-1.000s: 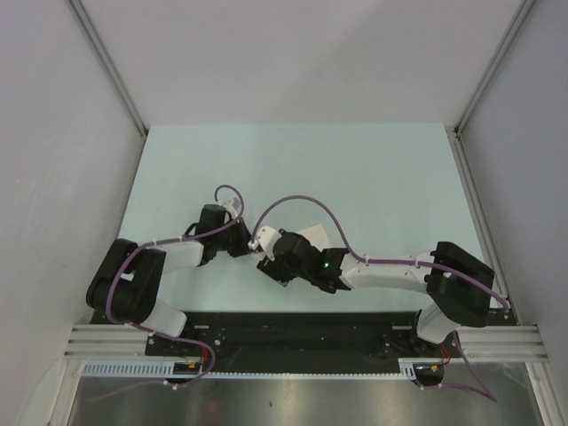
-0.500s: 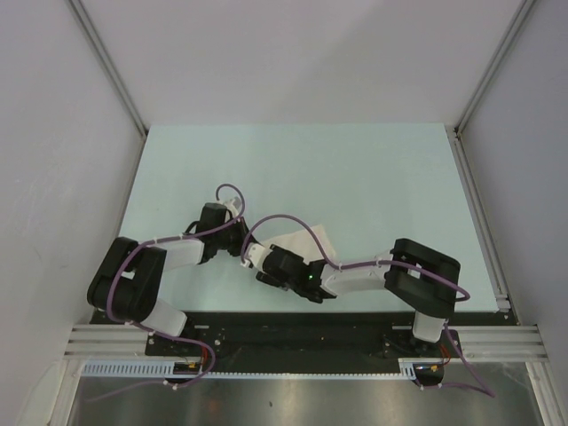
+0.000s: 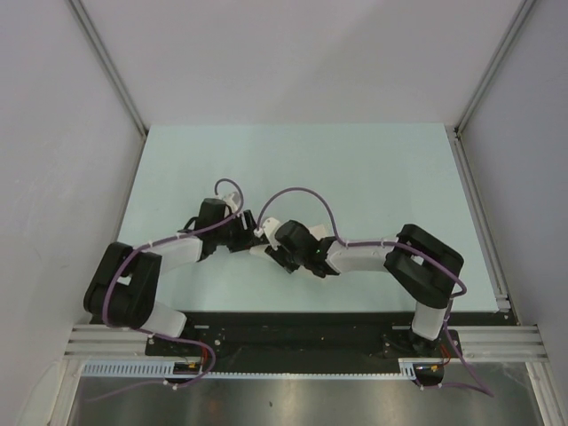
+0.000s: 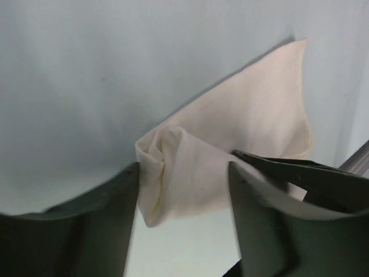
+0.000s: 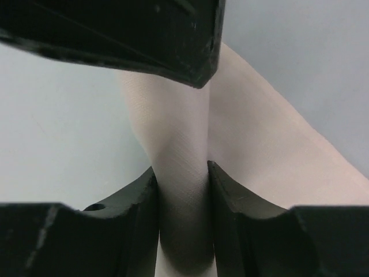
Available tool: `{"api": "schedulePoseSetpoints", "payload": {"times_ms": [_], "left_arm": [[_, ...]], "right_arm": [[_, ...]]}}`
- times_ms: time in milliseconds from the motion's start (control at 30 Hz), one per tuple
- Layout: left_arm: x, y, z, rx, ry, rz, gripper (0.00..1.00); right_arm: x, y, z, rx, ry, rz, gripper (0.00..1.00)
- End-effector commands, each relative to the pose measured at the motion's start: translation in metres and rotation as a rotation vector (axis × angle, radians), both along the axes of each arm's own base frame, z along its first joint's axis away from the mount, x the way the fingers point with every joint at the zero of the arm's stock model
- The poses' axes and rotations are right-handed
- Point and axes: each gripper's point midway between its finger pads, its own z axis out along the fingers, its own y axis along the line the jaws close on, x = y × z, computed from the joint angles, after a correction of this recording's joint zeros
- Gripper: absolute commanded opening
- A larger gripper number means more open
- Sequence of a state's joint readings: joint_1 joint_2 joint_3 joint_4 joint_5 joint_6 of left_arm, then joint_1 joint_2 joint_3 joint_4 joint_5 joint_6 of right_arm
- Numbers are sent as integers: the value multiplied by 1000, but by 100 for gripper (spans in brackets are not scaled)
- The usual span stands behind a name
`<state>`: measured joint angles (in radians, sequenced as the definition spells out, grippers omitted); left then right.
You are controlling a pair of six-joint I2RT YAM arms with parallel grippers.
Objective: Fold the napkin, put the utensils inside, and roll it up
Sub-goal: Roll the napkin with the utensil
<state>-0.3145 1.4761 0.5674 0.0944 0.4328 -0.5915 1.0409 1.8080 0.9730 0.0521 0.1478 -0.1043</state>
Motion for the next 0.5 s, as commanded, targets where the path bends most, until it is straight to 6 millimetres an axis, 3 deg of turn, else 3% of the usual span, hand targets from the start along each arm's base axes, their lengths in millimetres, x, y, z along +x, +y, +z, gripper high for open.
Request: {"api": "schedulePoseSetpoints", "payload": {"times_ms": [0, 67, 167, 467], "left_arm": [[27, 18, 36, 35, -125, 93, 75], [31, 26, 47, 50, -166, 131, 80], [26, 37, 48, 72, -191, 167, 82], [1, 24, 49, -35, -269, 84, 80]], "right_arm": [[-23, -15, -27, 34, 286, 12, 35], [-25, -17, -26, 85, 367, 32, 33], [-30, -20, -25, 170, 487, 23, 31], [-32, -18, -14, 384, 742, 28, 30]]}}
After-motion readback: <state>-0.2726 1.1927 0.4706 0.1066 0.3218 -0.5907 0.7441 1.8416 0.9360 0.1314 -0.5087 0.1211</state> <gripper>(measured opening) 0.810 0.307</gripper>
